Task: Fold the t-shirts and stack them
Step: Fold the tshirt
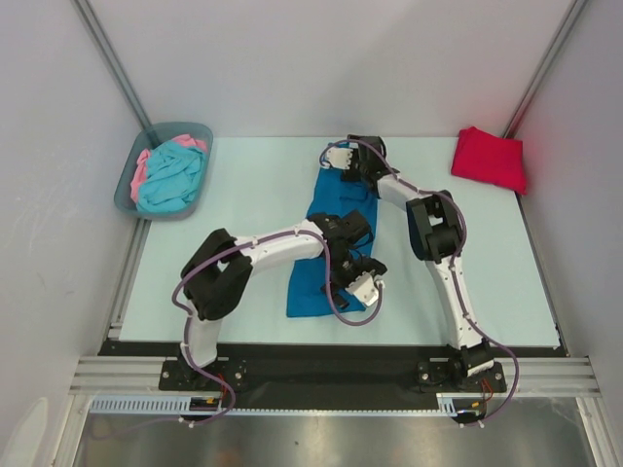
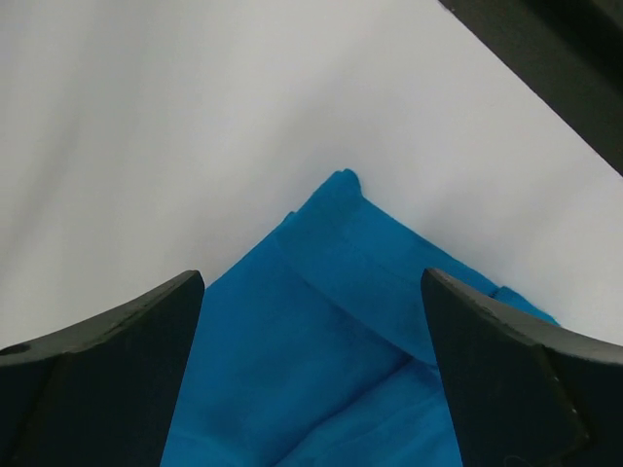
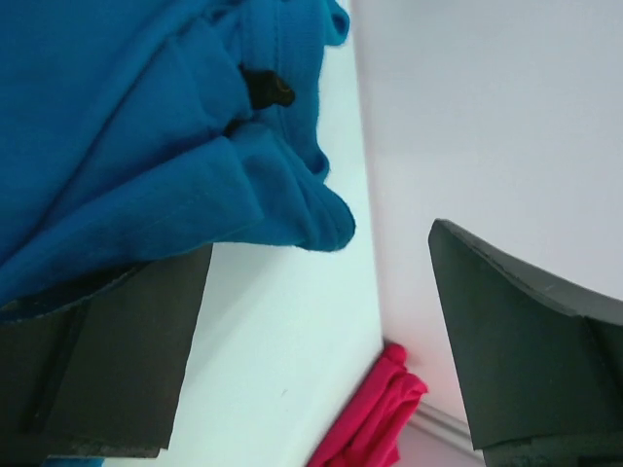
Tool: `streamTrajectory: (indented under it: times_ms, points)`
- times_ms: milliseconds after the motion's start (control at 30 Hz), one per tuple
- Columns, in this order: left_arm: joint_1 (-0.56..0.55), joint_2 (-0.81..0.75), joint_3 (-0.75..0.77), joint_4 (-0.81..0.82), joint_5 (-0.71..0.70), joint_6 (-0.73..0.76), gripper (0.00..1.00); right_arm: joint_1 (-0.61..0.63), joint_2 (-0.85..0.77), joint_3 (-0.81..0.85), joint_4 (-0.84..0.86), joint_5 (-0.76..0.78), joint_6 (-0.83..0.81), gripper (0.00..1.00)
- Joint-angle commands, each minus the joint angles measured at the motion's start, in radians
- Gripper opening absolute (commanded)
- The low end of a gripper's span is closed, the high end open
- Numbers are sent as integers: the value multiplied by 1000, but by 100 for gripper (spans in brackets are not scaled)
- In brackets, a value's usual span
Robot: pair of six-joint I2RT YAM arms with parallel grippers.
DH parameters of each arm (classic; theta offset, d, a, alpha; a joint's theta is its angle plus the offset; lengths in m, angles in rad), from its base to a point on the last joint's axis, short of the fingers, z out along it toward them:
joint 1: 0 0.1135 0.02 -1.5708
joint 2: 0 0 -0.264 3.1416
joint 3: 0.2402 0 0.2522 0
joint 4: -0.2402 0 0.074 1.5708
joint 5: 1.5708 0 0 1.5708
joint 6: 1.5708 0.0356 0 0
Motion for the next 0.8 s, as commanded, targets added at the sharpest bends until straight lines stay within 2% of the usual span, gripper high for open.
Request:
streamTrajectory:
  times_ms: [0,233,300,400,467,633,667,700,733,767]
  points:
    - [27,-82,-8,44,47,-66,100,-5,-78,-184,-175,-35,100,100]
    - [157,-222,-28,63,-36,-232,100,-85,-369,-463,-219,-3,170,99]
    - [185,-271,-40,78,-65,-259,100,-108,-383,-496,-195,38,171,100]
    - [196,-324,-54,81,-120,-293,100,-148,-342,-470,-181,102,183,100]
    - [208,-354,-84,86,-145,-289,100,-172,-315,-389,-214,133,241,100]
    - [246,-403,-191,237,-298,-400,100,-209,-402,-301,-503,58,404,100]
    - [266,-404,-239,342,-373,-439,100,-205,-420,-280,-565,35,427,98]
    - [279,-401,-253,363,-390,-456,100,-200,-463,-275,-651,3,484,93]
    - [292,-400,-267,379,-407,-468,100,-192,-483,-275,-688,-9,502,83]
    - [309,-392,-303,462,-444,-494,100,-182,-507,-280,-720,-23,513,74]
